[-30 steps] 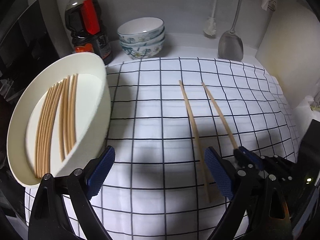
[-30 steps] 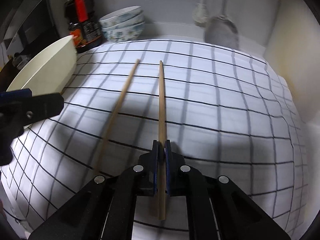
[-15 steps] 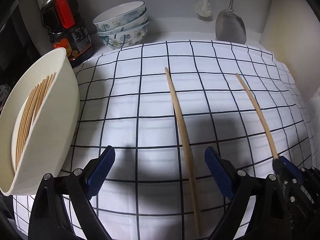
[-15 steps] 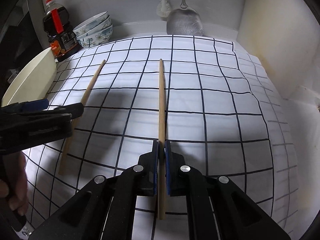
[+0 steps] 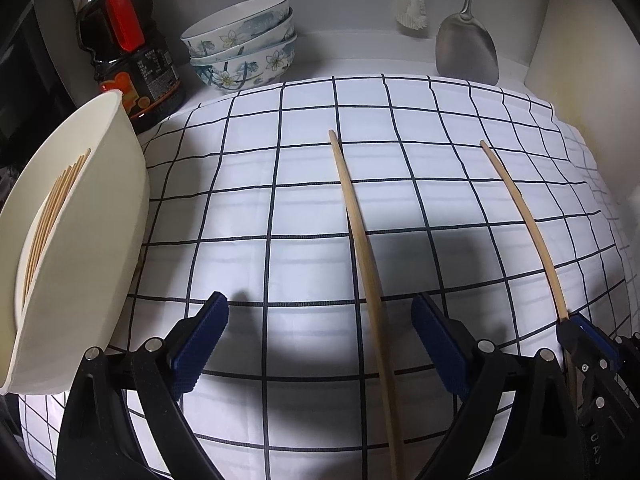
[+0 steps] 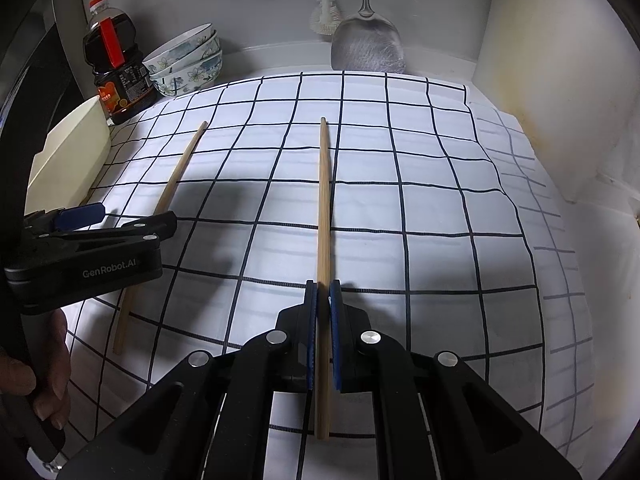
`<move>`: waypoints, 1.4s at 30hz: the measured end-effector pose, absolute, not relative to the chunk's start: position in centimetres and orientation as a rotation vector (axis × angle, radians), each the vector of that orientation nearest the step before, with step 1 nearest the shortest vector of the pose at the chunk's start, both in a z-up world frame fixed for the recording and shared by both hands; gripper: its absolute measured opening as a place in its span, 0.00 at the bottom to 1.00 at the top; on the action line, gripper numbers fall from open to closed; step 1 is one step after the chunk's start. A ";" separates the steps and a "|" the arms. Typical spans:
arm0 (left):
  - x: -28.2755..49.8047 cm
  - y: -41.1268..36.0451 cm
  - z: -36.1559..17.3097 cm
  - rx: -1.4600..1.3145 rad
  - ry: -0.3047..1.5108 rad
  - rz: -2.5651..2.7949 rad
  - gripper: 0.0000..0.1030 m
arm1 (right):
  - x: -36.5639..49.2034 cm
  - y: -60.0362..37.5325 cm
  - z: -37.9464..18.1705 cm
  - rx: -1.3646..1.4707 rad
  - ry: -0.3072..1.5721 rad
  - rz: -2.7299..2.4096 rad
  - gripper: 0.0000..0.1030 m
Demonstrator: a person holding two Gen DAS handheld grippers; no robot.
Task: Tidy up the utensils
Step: 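Lift the chopstick with the right gripper and carry it over the white dish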
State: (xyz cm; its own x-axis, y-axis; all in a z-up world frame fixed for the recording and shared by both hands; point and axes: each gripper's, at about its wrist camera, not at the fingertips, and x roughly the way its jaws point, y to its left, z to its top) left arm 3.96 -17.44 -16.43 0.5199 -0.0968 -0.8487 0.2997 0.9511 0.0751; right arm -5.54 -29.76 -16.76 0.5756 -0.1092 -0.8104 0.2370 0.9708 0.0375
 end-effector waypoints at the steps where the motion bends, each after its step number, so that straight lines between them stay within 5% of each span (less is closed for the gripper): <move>1: 4.0 -17.4 -16.5 0.220 0.998 -0.242 0.89 | -5.4 -29.7 -16.8 0.143 0.936 -0.205 0.06; 4: 4.1 -17.4 -16.6 0.213 0.994 -0.241 0.91 | -5.0 -29.7 -16.7 0.134 0.936 -0.210 0.07; 10: 4.7 -17.3 -16.9 0.167 1.004 -0.236 0.95 | -3.7 -29.5 -16.7 0.104 0.942 -0.193 0.27; 19: 4.8 -17.5 -17.0 0.159 0.977 -0.250 0.92 | -2.6 -29.5 -16.8 0.086 0.928 -0.199 0.27; 21: 4.5 -17.7 -16.9 0.163 0.965 -0.266 0.85 | -2.5 -29.3 -16.8 0.079 0.925 -0.192 0.19; 24: 4.0 -18.1 -16.4 0.169 0.948 -0.287 0.62 | -2.4 -28.6 -16.8 0.050 0.925 -0.181 0.09; 26: 3.6 -18.5 -16.1 0.175 0.939 -0.308 0.28 | -2.3 -28.3 -16.8 0.038 0.924 -0.179 0.06; 28: 3.5 -18.8 -15.9 0.185 0.945 -0.323 0.09 | -2.3 -28.3 -16.8 0.041 0.925 -0.181 0.06; 42: 1.9 -16.8 -13.3 0.175 0.947 -0.365 0.07 | -3.8 -27.7 -14.8 0.155 0.918 -0.137 0.06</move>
State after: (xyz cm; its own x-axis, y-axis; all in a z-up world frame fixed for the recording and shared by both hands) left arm 1.85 -16.83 -13.28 0.5288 -0.2285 -0.8174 0.3799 0.9249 -0.0128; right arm -3.76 -27.74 -14.75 0.6004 -0.0516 -0.7980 0.1836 0.9802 0.0748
